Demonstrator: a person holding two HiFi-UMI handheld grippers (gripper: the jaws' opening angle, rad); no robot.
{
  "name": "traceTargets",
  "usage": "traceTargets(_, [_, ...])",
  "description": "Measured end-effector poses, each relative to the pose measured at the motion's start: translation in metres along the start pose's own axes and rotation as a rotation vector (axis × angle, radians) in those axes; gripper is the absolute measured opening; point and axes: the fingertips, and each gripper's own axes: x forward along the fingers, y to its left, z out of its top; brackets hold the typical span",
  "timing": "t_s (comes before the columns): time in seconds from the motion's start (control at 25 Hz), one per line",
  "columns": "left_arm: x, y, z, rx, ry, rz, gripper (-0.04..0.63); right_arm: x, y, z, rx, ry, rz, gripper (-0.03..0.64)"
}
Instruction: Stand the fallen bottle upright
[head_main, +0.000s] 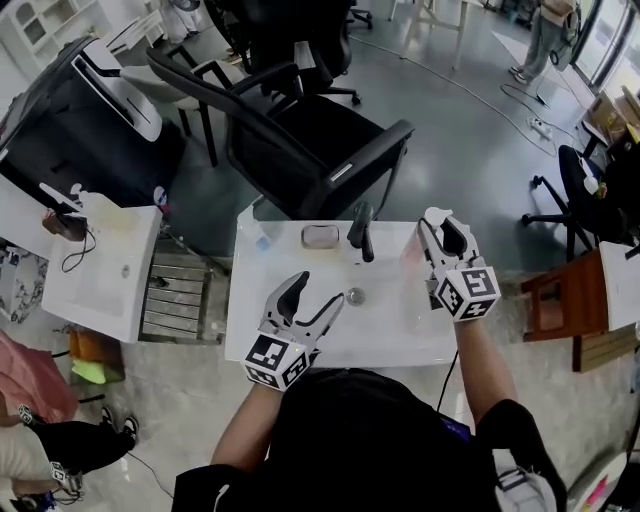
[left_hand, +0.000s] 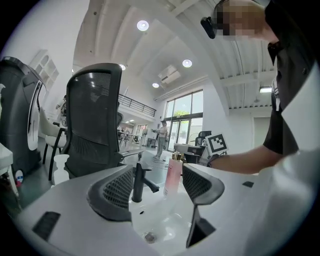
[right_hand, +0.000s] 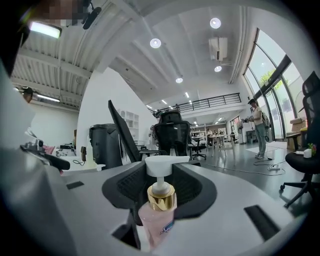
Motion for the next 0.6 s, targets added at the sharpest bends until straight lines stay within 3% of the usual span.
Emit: traceTargets(0.6, [-0.02,0.02,-0.015,-0.024,0.051,0.101,0.322,0.066,0.001,-0.001,0.004,-0.001,0.025,0.176])
